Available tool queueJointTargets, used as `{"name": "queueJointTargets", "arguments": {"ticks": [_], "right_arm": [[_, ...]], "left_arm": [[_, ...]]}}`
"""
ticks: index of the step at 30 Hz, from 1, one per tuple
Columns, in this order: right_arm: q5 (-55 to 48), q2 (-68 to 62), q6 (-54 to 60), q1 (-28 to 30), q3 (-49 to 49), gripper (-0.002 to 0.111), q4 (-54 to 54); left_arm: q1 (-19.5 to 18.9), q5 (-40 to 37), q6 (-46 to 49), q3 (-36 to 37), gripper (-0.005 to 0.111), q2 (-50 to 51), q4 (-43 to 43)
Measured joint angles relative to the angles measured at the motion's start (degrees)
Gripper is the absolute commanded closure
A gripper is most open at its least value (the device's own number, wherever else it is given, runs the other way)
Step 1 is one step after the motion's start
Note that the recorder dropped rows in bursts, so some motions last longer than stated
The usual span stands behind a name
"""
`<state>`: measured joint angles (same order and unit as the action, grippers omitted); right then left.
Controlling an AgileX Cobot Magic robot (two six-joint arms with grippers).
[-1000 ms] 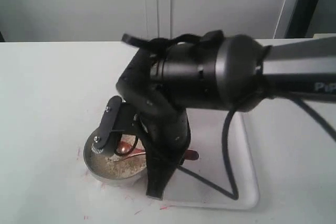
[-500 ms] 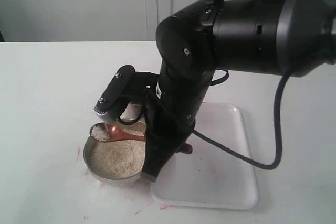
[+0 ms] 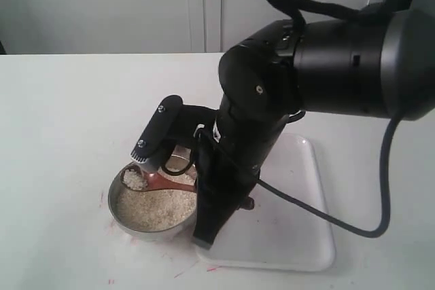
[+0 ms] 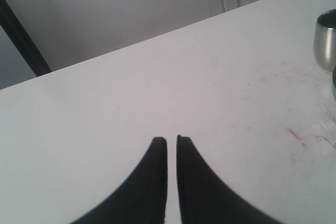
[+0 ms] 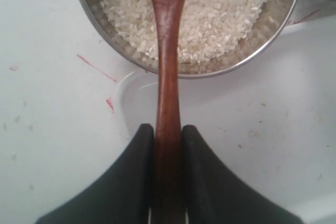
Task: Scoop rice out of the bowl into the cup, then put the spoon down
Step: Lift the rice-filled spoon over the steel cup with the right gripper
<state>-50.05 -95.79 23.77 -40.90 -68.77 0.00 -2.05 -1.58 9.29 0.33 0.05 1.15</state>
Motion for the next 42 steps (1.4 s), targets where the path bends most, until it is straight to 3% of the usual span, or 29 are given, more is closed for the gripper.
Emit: {"name": "queueJointTargets", "arguments": {"ticks": [12,17,22,33,42], "right_arm": [[-5.21,1.67,-10.87,2.98,-4.71,0.108,-3.91],[-13.39,0.47,-11.83,10.34,-17.12,0.108,-4.38],[-19.03,-3.52,-11.83,12.92,-26.25,0.108,-8.26],[-19.73,-12.17,-6.82,10.67,-27.42,0.108,-10.70],[-19.73,-15.17,-6.46,5.88,-27.42,0.108,-22.46]], "left_arm": [[0.00,0.00,0.00,0.00,0.092,0.00,0.00],[0.00,0.00,0.00,0.00,0.092,0.00,0.00],[0.00,0.00,0.00,0.00,0.092,0.00,0.00],[0.00,0.00,0.00,0.00,0.092,0.00,0.00],[0.00,0.00,0.00,0.00,0.092,0.00,0.00]]}}
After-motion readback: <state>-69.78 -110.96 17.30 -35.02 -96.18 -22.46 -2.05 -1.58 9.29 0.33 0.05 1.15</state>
